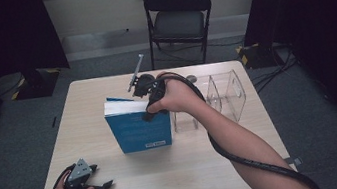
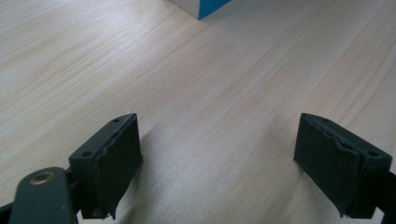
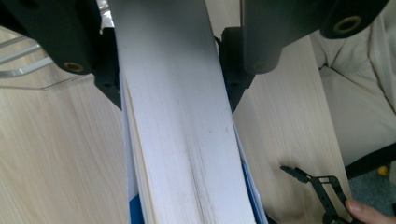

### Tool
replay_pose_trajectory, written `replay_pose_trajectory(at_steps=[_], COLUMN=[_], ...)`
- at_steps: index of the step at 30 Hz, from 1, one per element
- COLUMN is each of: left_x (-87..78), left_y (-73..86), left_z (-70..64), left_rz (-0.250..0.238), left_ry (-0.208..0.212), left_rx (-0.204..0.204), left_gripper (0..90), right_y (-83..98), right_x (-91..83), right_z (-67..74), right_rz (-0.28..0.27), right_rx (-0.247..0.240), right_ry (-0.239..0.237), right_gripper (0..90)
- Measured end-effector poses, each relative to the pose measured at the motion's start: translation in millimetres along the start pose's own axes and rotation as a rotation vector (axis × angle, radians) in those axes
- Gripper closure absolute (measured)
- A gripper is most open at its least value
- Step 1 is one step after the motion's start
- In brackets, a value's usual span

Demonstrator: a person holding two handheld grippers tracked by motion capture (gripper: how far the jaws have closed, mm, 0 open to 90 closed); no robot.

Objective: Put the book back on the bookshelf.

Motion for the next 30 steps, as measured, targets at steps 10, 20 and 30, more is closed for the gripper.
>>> replay_pose_trajectory(at_steps=[10,20,30], left_x=[-0.2,-0.4,-0.5], left_y=[-0.3,-0.1,-0.3], left_z=[0.8,0.8,1.2], left_rz=[0.001,0.001,0.001], left_ry=[-0.001,-0.003,-0.005], left_rx=[0.010,0.010,0.014], left_gripper=[14.0,14.0,14.0], right_y=[4.0,13.4,21.1], right_x=[-5.2,-8.1,-7.9], right_z=[8.8,14.4,15.6], right_rz=[0.037,-0.012,-0.030], right_rx=[0.115,0.124,0.120], right_ry=[-0.036,-0.008,-0.002], right_gripper=[60.5,59.2,54.6])
Point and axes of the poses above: each handheld gripper's, and its own axes: x roughly forward along the jaws, y roughly out of its underside, z roughly to its left, the point moved 5 cm from there along x, roughly forward along the jaws, and after that the axes turned 12 degrees about -x, right-handed, at the moved point
